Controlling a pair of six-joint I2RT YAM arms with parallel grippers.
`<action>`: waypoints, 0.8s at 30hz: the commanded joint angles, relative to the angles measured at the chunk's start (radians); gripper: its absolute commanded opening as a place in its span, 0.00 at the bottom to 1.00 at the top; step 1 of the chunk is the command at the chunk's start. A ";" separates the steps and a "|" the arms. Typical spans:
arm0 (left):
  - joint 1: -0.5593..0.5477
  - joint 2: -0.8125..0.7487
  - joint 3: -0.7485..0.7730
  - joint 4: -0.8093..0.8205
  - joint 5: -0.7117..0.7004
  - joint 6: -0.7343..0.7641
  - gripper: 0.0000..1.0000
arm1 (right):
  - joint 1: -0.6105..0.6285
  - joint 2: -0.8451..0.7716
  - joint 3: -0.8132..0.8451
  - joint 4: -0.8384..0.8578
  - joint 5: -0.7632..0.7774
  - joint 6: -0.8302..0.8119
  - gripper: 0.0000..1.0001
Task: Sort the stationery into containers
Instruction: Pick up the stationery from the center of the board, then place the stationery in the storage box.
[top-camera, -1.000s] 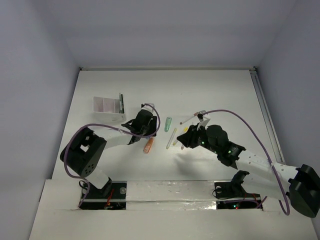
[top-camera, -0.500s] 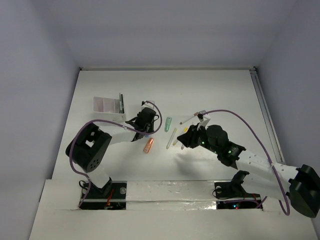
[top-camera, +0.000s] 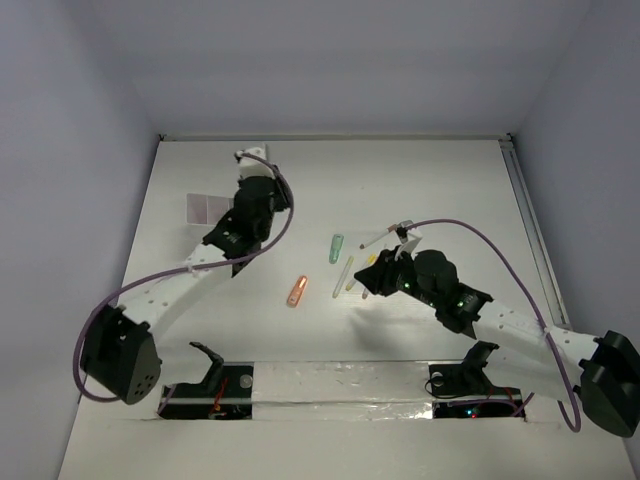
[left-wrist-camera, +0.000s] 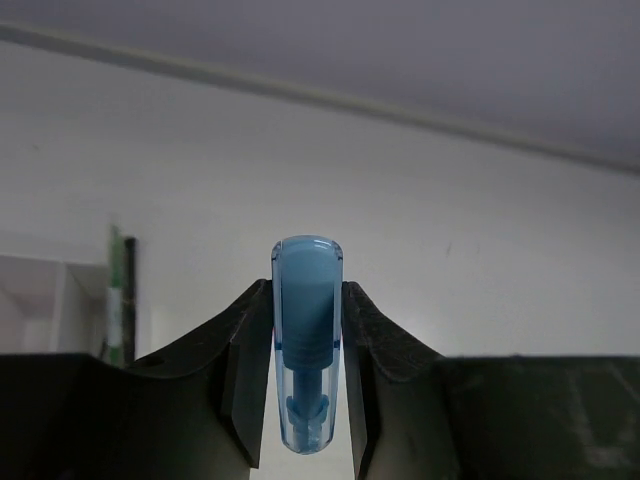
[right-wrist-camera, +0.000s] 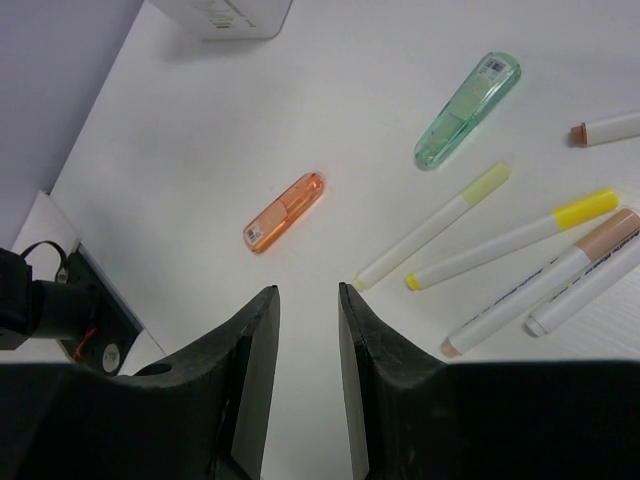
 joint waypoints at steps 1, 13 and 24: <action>0.121 -0.067 0.026 0.087 -0.073 -0.018 0.00 | 0.007 -0.028 0.012 0.030 -0.011 -0.005 0.36; 0.405 0.057 0.123 -0.006 -0.084 0.119 0.00 | 0.007 -0.068 0.003 0.027 -0.029 -0.001 0.35; 0.466 0.124 0.103 -0.022 -0.188 0.238 0.00 | 0.007 -0.085 0.001 0.021 -0.032 -0.003 0.35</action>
